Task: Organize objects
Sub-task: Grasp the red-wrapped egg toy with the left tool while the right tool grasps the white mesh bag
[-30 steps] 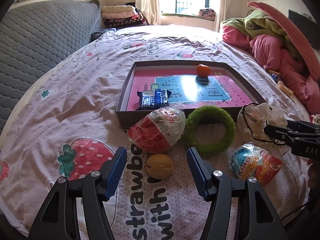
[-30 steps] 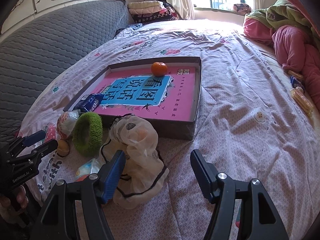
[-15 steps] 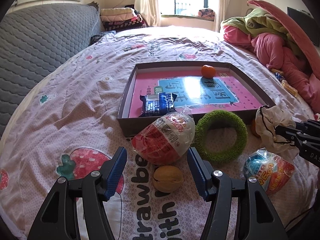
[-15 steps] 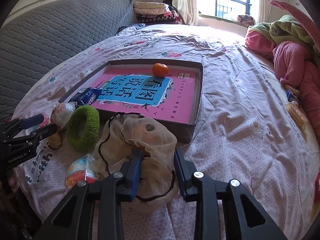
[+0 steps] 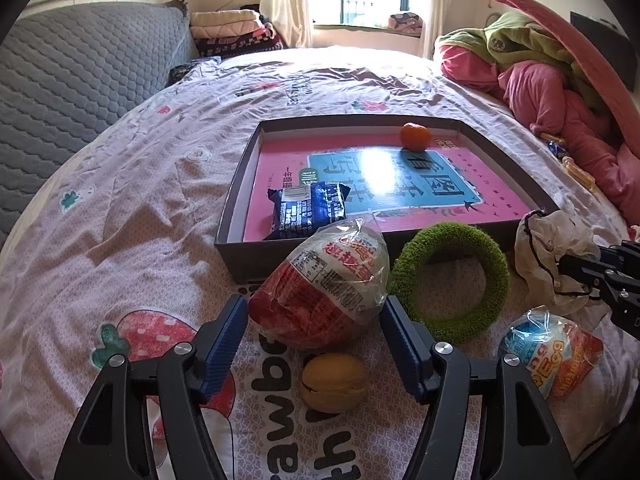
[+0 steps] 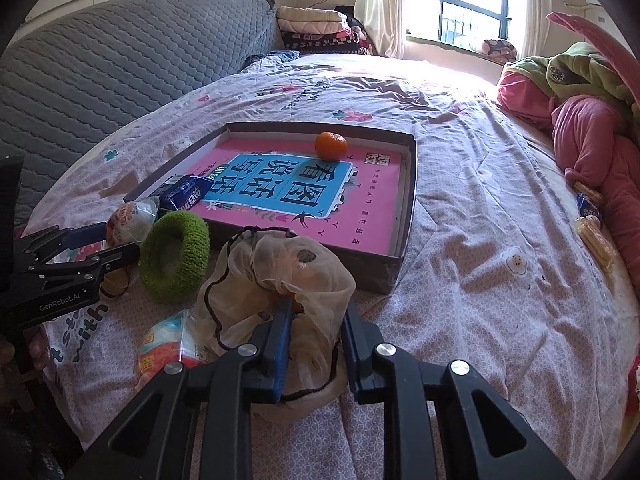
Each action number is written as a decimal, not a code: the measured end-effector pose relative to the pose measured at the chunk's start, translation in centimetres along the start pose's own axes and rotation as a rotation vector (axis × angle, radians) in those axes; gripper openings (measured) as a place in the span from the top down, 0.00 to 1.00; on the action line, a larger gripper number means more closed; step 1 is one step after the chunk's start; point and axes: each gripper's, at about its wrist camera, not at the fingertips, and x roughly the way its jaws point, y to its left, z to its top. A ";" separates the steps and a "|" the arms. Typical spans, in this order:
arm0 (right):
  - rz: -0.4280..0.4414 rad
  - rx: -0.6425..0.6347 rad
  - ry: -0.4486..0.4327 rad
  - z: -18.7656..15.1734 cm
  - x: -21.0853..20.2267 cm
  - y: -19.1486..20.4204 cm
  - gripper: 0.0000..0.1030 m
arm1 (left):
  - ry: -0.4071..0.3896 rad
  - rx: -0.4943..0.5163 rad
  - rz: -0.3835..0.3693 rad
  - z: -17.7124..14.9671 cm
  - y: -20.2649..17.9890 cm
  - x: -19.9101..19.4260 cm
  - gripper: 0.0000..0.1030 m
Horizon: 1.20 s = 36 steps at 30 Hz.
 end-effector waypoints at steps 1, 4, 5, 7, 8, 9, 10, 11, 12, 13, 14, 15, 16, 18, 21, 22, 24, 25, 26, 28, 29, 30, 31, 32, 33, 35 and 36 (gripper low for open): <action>-0.002 -0.002 -0.002 0.0 0.0 0.1 0.77 | 0.000 0.002 -0.002 0.0 0.0 0.1 0.30; 0.002 -0.013 -0.012 0.1 0.0 0.2 0.80 | -0.003 -0.001 -0.021 0.0 0.1 0.5 0.28; 0.000 -0.015 -0.018 0.1 -0.1 0.3 0.81 | -0.002 -0.008 -0.032 0.0 0.1 0.6 0.28; 0.002 -0.017 -0.028 0.2 -0.1 0.5 0.82 | 0.007 -0.037 -0.063 0.0 0.4 1.1 0.30; 0.004 -0.018 -0.032 0.2 -0.1 0.5 0.83 | 0.021 -0.054 -0.075 0.0 0.6 1.5 0.32; 0.005 -0.019 -0.036 0.3 -0.2 0.6 0.83 | 0.032 -0.070 -0.093 0.0 0.8 1.8 0.35; 0.007 -0.023 -0.039 0.3 -0.2 0.7 0.84 | 0.035 -0.080 -0.104 -0.1 1.0 1.9 0.37; 0.007 -0.026 -0.042 0.3 -0.2 0.8 0.84 | 0.039 -0.083 -0.111 -0.1 1.0 2.1 0.39; 0.007 -0.029 -0.045 0.3 -0.2 0.9 0.85 | 0.041 -0.082 -0.112 -0.1 0.9 2.2 0.40; 0.010 -0.031 -0.046 0.3 -0.2 0.9 0.85 | 0.038 -0.080 -0.112 -0.1 0.9 2.1 0.40; 0.011 -0.031 -0.048 0.4 -0.1 0.9 0.85 | 0.034 -0.074 -0.112 -0.1 0.8 2.1 0.42; 0.011 -0.032 -0.050 0.4 -0.1 1.0 0.85 | 0.028 -0.067 -0.112 -0.1 0.6 2.0 0.42; 0.012 -0.031 -0.051 0.4 -0.1 0.9 0.85 | 0.022 -0.061 -0.111 -0.1 0.5 1.9 0.44; 0.015 -0.027 -0.052 0.4 -0.1 0.9 0.85 | 0.008 -0.056 -0.123 -0.1 0.4 1.6 0.44; 0.016 -0.022 -0.056 0.4 0.0 0.8 0.85 | -0.009 -0.054 -0.133 -0.1 0.3 1.1 0.46; 0.016 -0.018 -0.059 0.4 0.0 0.7 0.85 | -0.013 -0.054 -0.136 0.0 0.3 1.0 0.46; 0.022 -0.006 -0.060 0.4 0.0 0.5 0.85 | -0.021 -0.059 -0.148 0.0 0.4 0.7 0.47; 0.026 0.001 -0.061 0.4 0.1 0.4 0.85 | -0.024 -0.058 -0.153 0.0 0.3 0.6 0.48; 0.027 0.006 -0.060 0.4 0.2 0.2 0.85 | -0.029 -0.057 -0.154 0.0 0.3 0.4 0.49; 0.030 0.016 -0.060 0.4 0.2 0.1 0.85 | -0.035 -0.070 -0.157 0.1 0.5 0.1 0.49; 0.031 0.019 -0.062 0.4 0.2 0.1 0.85 | -0.035 -0.077 -0.163 0.1 0.6 0.0 0.50; 0.031 0.022 -0.065 0.4 0.2 0.1 0.85 | -0.036 -0.081 -0.163 0.1 0.6 0.0 0.50; 0.032 0.024 -0.068 0.4 0.2 0.0 0.85 | -0.036 -0.082 -0.158 0.2 0.6 -0.1 0.50; 0.033 0.026 -0.071 0.5 0.2 0.0 0.85 | -0.039 -0.083 -0.155 0.2 0.7 -0.2 0.50; 0.033 0.027 -0.071 0.5 0.2 0.0 0.86 | -0.041 -0.085 -0.158 0.1 0.7 -0.3 0.50; 0.036 0.035 -0.075 0.5 0.1 -0.1 0.86 | -0.041 -0.084 -0.160 0.1 0.7 -0.3 0.51; 0.039 0.037 -0.080 0.5 -0.1 -0.1 0.86 | -0.043 -0.081 -0.157 0.0 0.7 -0.3 0.51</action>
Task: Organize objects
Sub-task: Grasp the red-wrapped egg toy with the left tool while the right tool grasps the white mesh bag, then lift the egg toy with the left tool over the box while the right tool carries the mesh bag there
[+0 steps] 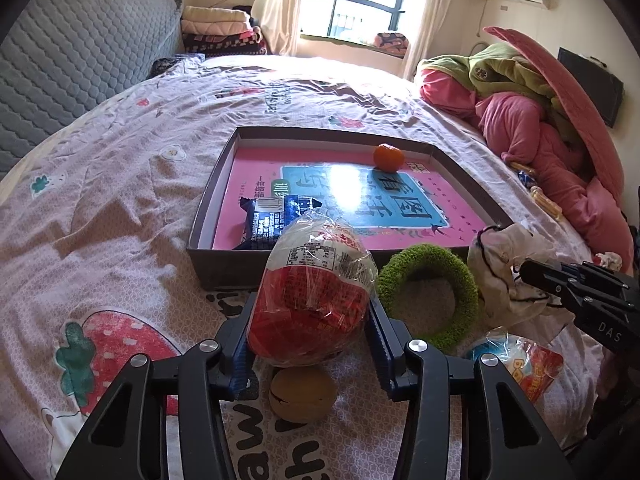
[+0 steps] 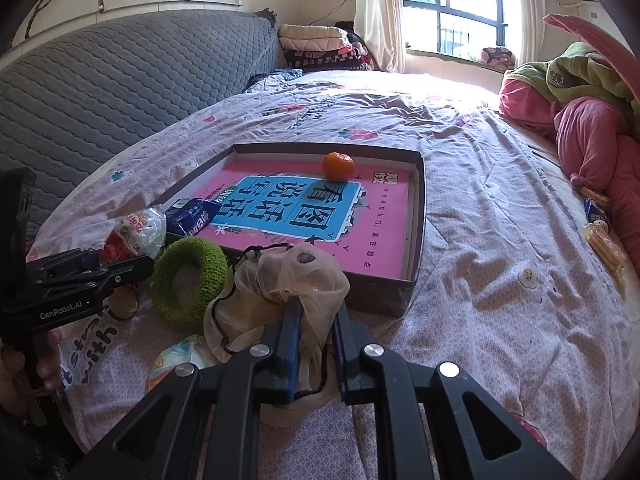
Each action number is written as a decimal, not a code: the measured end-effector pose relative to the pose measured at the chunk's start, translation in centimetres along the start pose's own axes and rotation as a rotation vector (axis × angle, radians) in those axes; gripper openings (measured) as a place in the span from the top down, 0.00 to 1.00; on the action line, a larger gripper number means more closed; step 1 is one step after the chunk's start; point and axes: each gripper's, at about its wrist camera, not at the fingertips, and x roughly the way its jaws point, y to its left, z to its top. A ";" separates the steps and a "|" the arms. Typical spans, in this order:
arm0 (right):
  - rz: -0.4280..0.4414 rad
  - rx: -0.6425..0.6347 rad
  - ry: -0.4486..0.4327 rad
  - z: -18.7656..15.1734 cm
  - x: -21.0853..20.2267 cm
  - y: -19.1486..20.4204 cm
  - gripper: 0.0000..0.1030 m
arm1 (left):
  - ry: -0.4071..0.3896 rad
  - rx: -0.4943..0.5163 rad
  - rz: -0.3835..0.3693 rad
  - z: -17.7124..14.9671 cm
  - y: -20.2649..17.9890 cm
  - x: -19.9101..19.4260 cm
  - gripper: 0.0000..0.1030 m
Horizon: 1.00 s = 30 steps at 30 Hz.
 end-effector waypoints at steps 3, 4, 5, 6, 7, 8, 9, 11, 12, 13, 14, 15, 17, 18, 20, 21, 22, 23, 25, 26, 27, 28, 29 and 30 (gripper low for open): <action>-0.004 -0.007 -0.016 0.1 -0.4 0.1 0.86 | 0.005 0.006 0.010 -0.2 -0.2 0.2 0.51; -0.004 -0.006 -0.017 0.1 -0.4 0.1 0.86 | 0.007 0.002 0.007 -0.2 -0.2 0.2 0.51; -0.002 -0.003 -0.016 0.1 -0.4 0.1 0.86 | 0.008 -0.002 0.005 -0.2 -0.2 0.3 0.51; 0.001 -0.001 -0.013 0.1 -0.3 0.0 0.86 | 0.010 -0.004 0.002 -0.2 -0.2 0.4 0.51; 0.002 0.000 -0.010 0.1 -0.2 0.0 0.86 | 0.010 -0.006 0.000 -0.1 -0.2 0.4 0.52; 0.001 0.002 -0.010 0.1 -0.2 0.0 0.86 | 0.008 -0.007 -0.001 -0.1 -0.2 0.3 0.52; 0.002 0.004 -0.010 0.1 -0.2 -0.1 0.86 | 0.005 -0.009 0.001 0.0 -0.2 0.2 0.52; 0.004 0.009 -0.014 0.2 -0.2 -0.2 0.86 | 0.001 -0.015 0.000 0.1 -0.1 0.1 0.52; 0.004 0.010 -0.015 0.2 -0.3 -0.2 0.86 | -0.001 -0.017 -0.001 0.2 0.0 0.1 0.52; 0.003 0.010 -0.018 0.2 -0.3 -0.2 0.86 | -0.002 -0.020 -0.002 0.2 0.0 0.0 0.52; 0.003 0.010 -0.020 0.2 -0.3 -0.2 0.86 | -0.006 -0.023 -0.001 0.2 0.1 -0.1 0.52; 0.004 0.010 -0.021 0.2 -0.3 -0.2 0.86 | -0.010 -0.026 -0.001 0.3 0.1 -0.2 0.52; 0.004 0.011 -0.027 0.3 -0.4 -0.2 0.86 | -0.016 -0.028 0.000 0.4 0.2 -0.4 0.52; 0.005 0.012 -0.032 0.3 -0.5 -0.2 0.86 | -0.018 -0.029 -0.001 0.5 0.2 -0.5 0.52; 0.006 0.016 -0.045 0.4 -0.7 -0.2 0.86 | -0.024 -0.031 0.000 0.6 0.2 -0.8 0.52; 0.007 0.018 -0.052 0.5 -0.9 -0.3 0.86 | -0.025 -0.032 -0.002 0.7 0.2 -0.9 0.52; 0.009 0.022 -0.061 0.5 -1.0 -0.3 0.86 | -0.028 -0.033 -0.004 0.8 0.1 -1.1 0.52; 0.011 0.024 -0.068 0.6 -1.2 -0.3 0.86 | -0.035 -0.032 -0.004 0.9 0.0 -1.4 0.52; 0.012 0.029 -0.085 0.8 -1.5 -0.3 0.86 | -0.046 -0.028 -0.004 1.1 -0.2 -1.9 0.52; 0.015 0.030 -0.091 0.9 -1.6 -0.3 0.86 | -0.053 -0.026 -0.004 1.2 -0.3 -2.2 0.52; 0.015 0.033 -0.103 1.0 -1.8 -0.3 0.86 | -0.059 -0.025 -0.001 1.3 -0.4 -2.5 0.52; 0.015 0.035 -0.112 1.0 -2.0 -0.4 0.86 | -0.062 -0.024 0.000 1.5 -0.5 -2.8 0.52; 0.015 0.036 -0.121 1.1 -2.2 -0.4 0.86 | -0.067 -0.026 -0.002 1.6 -0.6 -3.1 0.52; 0.012 0.037 -0.131 1.2 -2.4 -0.4 0.86 | -0.071 -0.027 -0.004 1.7 -0.7 -3.3 0.52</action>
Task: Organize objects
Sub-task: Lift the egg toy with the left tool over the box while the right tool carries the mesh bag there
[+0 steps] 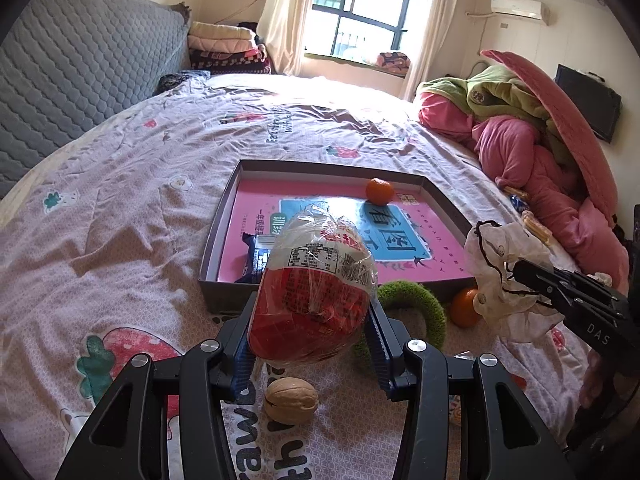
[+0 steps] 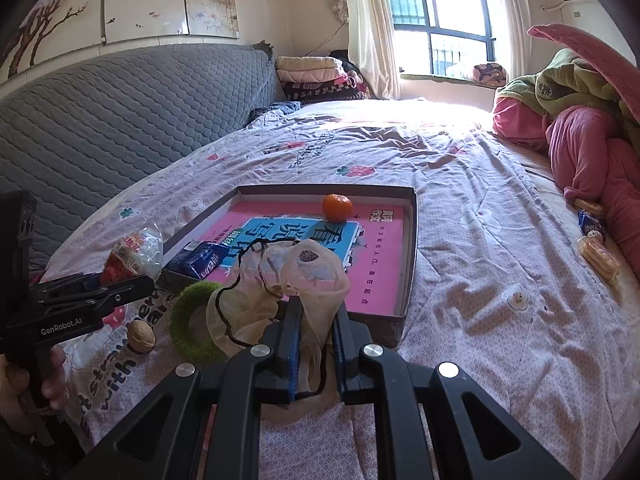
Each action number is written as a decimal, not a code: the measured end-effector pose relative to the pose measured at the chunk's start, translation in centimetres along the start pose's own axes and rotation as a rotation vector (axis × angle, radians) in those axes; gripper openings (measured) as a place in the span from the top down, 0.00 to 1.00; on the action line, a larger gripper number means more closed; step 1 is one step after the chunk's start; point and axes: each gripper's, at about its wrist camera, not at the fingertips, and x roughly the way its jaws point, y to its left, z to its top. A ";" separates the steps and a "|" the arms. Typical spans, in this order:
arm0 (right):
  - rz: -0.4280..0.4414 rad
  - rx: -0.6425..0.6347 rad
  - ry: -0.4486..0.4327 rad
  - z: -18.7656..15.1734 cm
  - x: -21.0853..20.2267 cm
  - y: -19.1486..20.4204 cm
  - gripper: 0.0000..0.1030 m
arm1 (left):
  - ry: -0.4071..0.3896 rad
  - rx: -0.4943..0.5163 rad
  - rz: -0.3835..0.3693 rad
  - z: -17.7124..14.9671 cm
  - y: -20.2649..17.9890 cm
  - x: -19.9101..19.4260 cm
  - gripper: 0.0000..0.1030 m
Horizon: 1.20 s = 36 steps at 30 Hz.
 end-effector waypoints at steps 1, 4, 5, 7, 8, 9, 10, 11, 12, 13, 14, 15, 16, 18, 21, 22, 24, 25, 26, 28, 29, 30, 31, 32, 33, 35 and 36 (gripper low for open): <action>-0.003 -0.002 -0.006 0.1 -0.1 0.0 0.86 | -0.002 0.001 0.001 0.1 -0.1 -0.1 0.52; -0.004 0.002 -0.015 0.3 -0.4 -0.1 0.86 | -0.008 0.002 0.002 0.4 -0.5 -0.5 0.52; -0.002 0.002 -0.019 0.4 -0.4 -0.1 0.86 | -0.011 0.001 0.002 0.5 -0.6 -0.7 0.52; -0.004 -0.001 -0.027 0.5 -0.6 0.0 0.86 | -0.020 0.005 0.003 0.8 -1.0 -1.0 0.52; -0.008 -0.005 -0.031 0.6 -0.6 0.0 0.86 | -0.027 0.005 0.006 1.0 -1.1 -1.2 0.52; -0.013 -0.009 -0.036 0.6 -0.7 0.1 0.86 | -0.033 0.006 0.010 1.1 -1.3 -1.3 0.52; -0.017 -0.011 -0.042 0.7 -0.9 0.2 0.86 | -0.038 0.005 0.011 1.3 -1.5 -1.4 0.52; -0.021 -0.014 -0.046 0.8 -1.0 0.3 0.86 | -0.042 0.004 0.013 1.5 -1.6 -1.5 0.52; -0.024 -0.016 -0.050 0.9 -1.1 0.3 0.86 | -0.044 0.004 0.015 1.6 -1.8 -1.5 0.52; -0.028 -0.016 -0.056 1.0 -1.2 0.4 0.86 | -0.046 0.004 0.014 1.7 -2.0 -1.6 0.52; -0.030 -0.016 -0.062 1.1 -1.3 0.4 0.86 | -0.049 0.006 0.014 1.8 -2.2 -1.6 0.52; -0.032 -0.014 -0.068 1.1 -1.4 0.4 0.86 | -0.050 0.008 0.016 1.9 -2.4 -1.7 0.52; -0.030 -0.010 -0.075 1.3 -1.5 0.4 0.86 | -0.051 0.009 0.017 2.0 -2.6 -1.7 0.52; -0.029 -0.001 -0.087 1.5 -1.7 0.4 0.86 | -0.053 0.008 0.019 2.2 -3.0 -1.7 0.52; -0.030 -0.001 -0.105 2.1 -2.0 0.7 0.86 | -0.058 0.009 0.025 2.7 -3.5 -1.7 0.52; -0.034 -0.007 -0.113 2.2 -2.1 0.9 0.86 | -0.062 0.009 0.026 2.8 -3.7 -1.8 0.52; -0.043 -0.015 -0.125 2.6 -2.4 1.3 0.86 | -0.077 0.014 0.028 3.1 -4.1 -2.0 0.52; -0.038 -0.017 -0.133 2.8 -2.6 1.4 0.86 | -0.081 0.016 0.031 3.4 -4.2 -2.0 0.52; -0.038 -0.017 -0.144 3.1 -2.8 1.6 0.86 | -0.082 0.017 0.031 3.5 -4.3 -2.1 0.52; -0.044 -0.024 -0.162 3.6 -3.2 1.9 0.86 | -0.089 0.015 0.024 3.9 -4.6 -2.4 0.52; -0.046 -0.025 -0.170 3.8 -3.4 2.0 0.86 | -0.096 0.014 0.024 4.1 -4.7 -2.5 0.52; -0.046 -0.025 -0.172 4.1 -3.5 2.1 0.86 | -0.100 0.016 0.026 4.4 -4.8 -2.6 0.52; -0.048 -0.028 -0.166 4.4 -3.4 2.3 0.86 | -0.101 0.018 0.028 4.6 -4.9 -2.7 0.52; -0.054 -0.031 -0.166 4.6 -3.4 2.4 0.86 | -0.105 0.019 0.028 4.9 -5.0 -2.8 0.52; -0.058 -0.034 -0.167 4.8 -3.4 2.5 0.86 | -0.110 0.019 0.028 5.1 -5.1 -2.9 0.52; -0.059 -0.038 -0.169 5.3 -3.5 2.6 0.86 | -0.123 0.020 0.028 5.5 -5.2 -3.1 0.52; -0.063 -0.040 -0.169 5.6 -3.6 2.7 0.86 | -0.124 0.023 0.030 5.7 -5.3 -3.2 0.52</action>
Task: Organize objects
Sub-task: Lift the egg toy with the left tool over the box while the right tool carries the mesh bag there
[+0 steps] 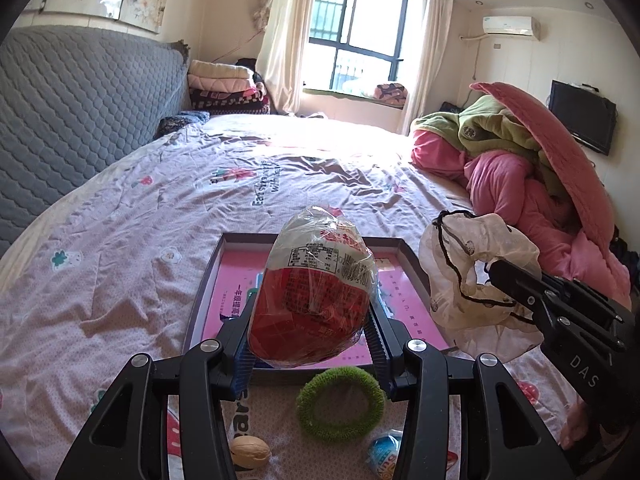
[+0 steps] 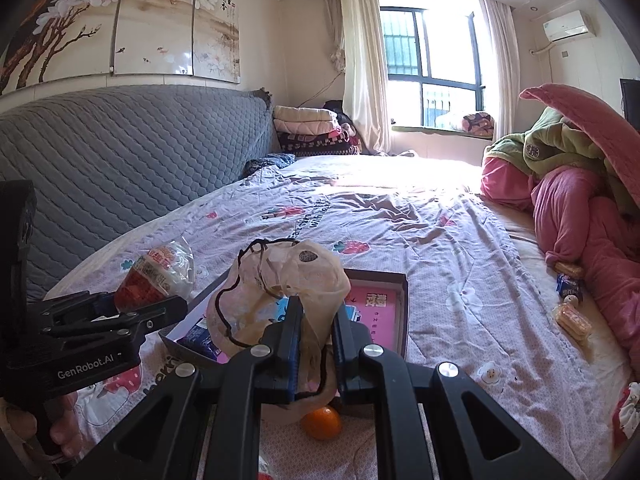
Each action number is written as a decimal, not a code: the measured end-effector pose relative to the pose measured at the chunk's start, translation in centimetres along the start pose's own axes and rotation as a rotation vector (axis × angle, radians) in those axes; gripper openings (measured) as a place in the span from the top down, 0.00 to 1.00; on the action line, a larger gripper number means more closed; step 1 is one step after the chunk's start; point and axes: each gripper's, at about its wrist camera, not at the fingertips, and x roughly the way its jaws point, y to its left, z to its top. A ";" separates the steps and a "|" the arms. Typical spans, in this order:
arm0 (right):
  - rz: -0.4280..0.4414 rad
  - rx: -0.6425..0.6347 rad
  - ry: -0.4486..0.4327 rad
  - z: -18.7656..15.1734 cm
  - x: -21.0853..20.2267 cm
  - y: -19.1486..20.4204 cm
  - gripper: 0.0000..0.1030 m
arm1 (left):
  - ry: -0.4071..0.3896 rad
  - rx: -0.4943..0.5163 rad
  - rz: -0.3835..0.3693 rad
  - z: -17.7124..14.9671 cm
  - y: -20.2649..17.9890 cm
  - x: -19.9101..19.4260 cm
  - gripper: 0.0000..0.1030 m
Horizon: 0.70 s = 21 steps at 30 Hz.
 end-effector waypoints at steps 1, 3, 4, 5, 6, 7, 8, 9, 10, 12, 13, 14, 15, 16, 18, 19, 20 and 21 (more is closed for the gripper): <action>-0.001 -0.007 -0.001 0.3 0.0 0.1 0.86 | -0.004 0.000 0.000 0.2 0.0 -0.1 0.52; -0.006 -0.013 -0.011 0.9 -0.1 0.1 0.86 | -0.006 0.003 -0.002 0.6 0.0 0.0 0.52; -0.001 -0.018 -0.012 1.2 -0.1 0.2 0.86 | -0.008 0.004 -0.002 0.7 -0.1 0.0 0.52; 0.003 -0.018 -0.015 1.5 -0.2 0.3 0.86 | -0.010 0.006 -0.001 0.9 -0.1 0.0 0.52; 0.003 -0.015 -0.020 1.8 -0.3 0.3 0.86 | -0.010 0.007 0.000 1.1 -0.2 0.0 0.52; 0.009 -0.017 -0.019 2.1 -0.2 0.3 0.86 | -0.011 0.007 0.002 1.3 -0.2 0.1 0.52; 0.011 -0.019 -0.023 2.5 -0.2 0.3 0.86 | -0.013 0.006 0.001 1.5 -0.1 0.1 0.52; 0.007 -0.019 -0.030 2.8 -0.2 0.4 0.86 | -0.016 0.006 0.001 1.7 -0.1 0.0 0.52; 0.003 -0.023 -0.032 3.2 -0.1 0.4 0.86 | -0.019 0.009 0.003 1.9 -0.1 0.0 0.52; 0.000 -0.034 -0.046 3.9 -0.1 0.4 0.86 | -0.021 0.013 0.010 2.3 -0.1 0.1 0.52; -0.001 -0.039 -0.050 4.2 -0.1 0.5 0.86 | -0.022 0.012 0.011 2.5 0.0 0.1 0.52; -0.002 -0.043 -0.051 4.4 -0.1 0.5 0.86 | -0.024 0.011 0.009 2.8 0.0 0.1 0.52; -0.007 -0.043 -0.055 4.5 0.0 0.5 0.86 | -0.026 0.012 0.011 3.0 0.0 0.1 0.52; -0.009 -0.044 -0.056 4.7 0.0 0.5 0.86 | -0.029 0.013 0.015 3.3 0.0 0.2 0.52; -0.008 -0.040 -0.054 4.9 0.2 0.4 0.86 | -0.035 0.014 0.017 3.7 0.0 0.2 0.52; -0.007 -0.036 -0.052 5.0 0.3 0.3 0.86 | -0.038 0.015 0.020 3.9 0.0 0.3 0.52; -0.002 -0.034 -0.050 5.1 0.4 0.2 0.86 | -0.040 0.016 0.022 4.2 0.0 0.3 0.52; -0.001 -0.033 -0.051 5.3 0.5 0.2 0.86 | -0.041 0.018 0.023 4.4 -0.1 0.4 0.52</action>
